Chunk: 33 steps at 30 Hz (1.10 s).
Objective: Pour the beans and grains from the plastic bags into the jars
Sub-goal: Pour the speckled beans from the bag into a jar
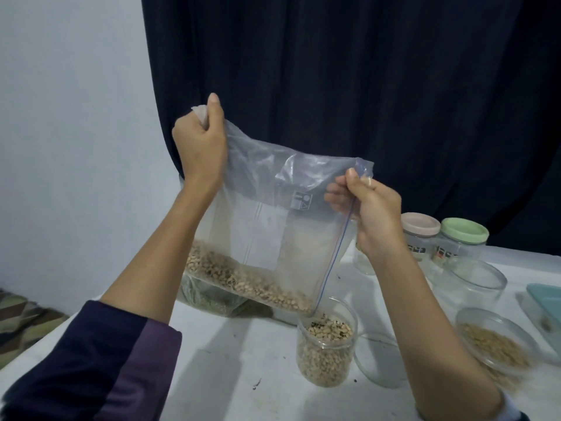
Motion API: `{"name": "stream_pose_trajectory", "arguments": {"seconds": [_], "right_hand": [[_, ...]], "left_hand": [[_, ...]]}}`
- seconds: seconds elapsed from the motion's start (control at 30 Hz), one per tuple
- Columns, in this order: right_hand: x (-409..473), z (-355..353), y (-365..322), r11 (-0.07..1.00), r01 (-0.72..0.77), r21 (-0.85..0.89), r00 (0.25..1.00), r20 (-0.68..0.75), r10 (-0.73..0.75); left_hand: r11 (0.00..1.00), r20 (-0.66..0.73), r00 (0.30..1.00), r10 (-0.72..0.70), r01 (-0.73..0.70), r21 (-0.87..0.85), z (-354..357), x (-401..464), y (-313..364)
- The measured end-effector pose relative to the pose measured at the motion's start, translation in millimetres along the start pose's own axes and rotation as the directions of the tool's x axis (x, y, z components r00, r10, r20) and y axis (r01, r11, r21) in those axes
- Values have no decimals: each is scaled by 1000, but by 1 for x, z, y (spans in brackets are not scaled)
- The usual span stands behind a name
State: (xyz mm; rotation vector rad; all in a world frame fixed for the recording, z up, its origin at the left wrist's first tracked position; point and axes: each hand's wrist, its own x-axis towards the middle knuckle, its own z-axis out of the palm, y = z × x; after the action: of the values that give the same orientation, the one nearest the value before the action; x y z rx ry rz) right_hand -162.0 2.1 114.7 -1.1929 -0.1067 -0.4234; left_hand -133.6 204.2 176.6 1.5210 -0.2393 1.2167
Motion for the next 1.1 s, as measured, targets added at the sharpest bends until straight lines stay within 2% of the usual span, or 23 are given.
{"name": "stream_pose_trajectory", "arguments": {"seconds": [0.6, 0.87, 1.1], "right_hand": [[0, 8, -4, 1000, -11, -8, 999, 35, 11], [4, 7, -4, 1000, 11, -6, 1000, -23, -11], [12, 3, 0, 1000, 5, -15, 1000, 26, -5]], "left_hand": [[1000, -17, 1000, 9, -9, -1, -7, 8, 6], [1000, -15, 1000, 10, -11, -6, -6, 5, 6], [1000, -5, 1000, -5, 5, -16, -5, 3, 2]]}}
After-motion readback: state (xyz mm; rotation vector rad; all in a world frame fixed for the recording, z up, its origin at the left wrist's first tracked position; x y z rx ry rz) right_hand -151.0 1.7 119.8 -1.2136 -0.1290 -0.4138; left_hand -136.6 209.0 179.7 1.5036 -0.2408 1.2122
